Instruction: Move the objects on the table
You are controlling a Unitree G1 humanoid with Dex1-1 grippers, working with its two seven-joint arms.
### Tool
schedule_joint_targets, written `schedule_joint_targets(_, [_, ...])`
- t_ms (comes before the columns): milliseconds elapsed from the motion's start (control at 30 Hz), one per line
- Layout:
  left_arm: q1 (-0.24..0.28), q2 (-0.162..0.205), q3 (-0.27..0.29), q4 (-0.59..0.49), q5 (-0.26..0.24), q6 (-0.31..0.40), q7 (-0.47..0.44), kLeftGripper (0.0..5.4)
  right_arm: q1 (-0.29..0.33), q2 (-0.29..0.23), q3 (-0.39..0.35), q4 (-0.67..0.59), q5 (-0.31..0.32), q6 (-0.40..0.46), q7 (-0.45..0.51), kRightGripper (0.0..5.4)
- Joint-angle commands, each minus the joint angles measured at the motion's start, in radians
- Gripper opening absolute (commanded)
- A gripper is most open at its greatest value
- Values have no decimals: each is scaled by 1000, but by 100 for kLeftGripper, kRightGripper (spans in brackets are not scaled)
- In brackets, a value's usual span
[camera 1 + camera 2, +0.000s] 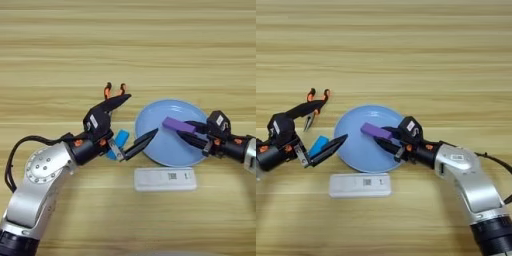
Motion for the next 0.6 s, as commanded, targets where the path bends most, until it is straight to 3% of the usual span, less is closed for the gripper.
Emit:
schedule_joint_targets(33, [2, -44, 26, 34, 20, -24, 70, 540, -34, 51, 2, 48, -36, 15, -75, 142])
schedule_joint_targets(200, [-5, -102, 64, 69, 41, -34, 181, 540, -42, 82, 14, 66, -64, 15, -110, 142])
schedule_joint_targets(367, [-18, -149, 92, 98, 92, -62, 285, 540, -42, 108, 25, 70, -88, 35, -144, 142])
schedule_joint_targets(467, [-28, -196, 118, 120, 101, -36, 371, 540, -41, 117, 37, 69, -100, 40, -150, 142])
schedule_joint_targets(600, [-41, -216, 133, 168, 160, -53, 451, 540, -48, 122, 44, 82, -114, 48, -158, 142])
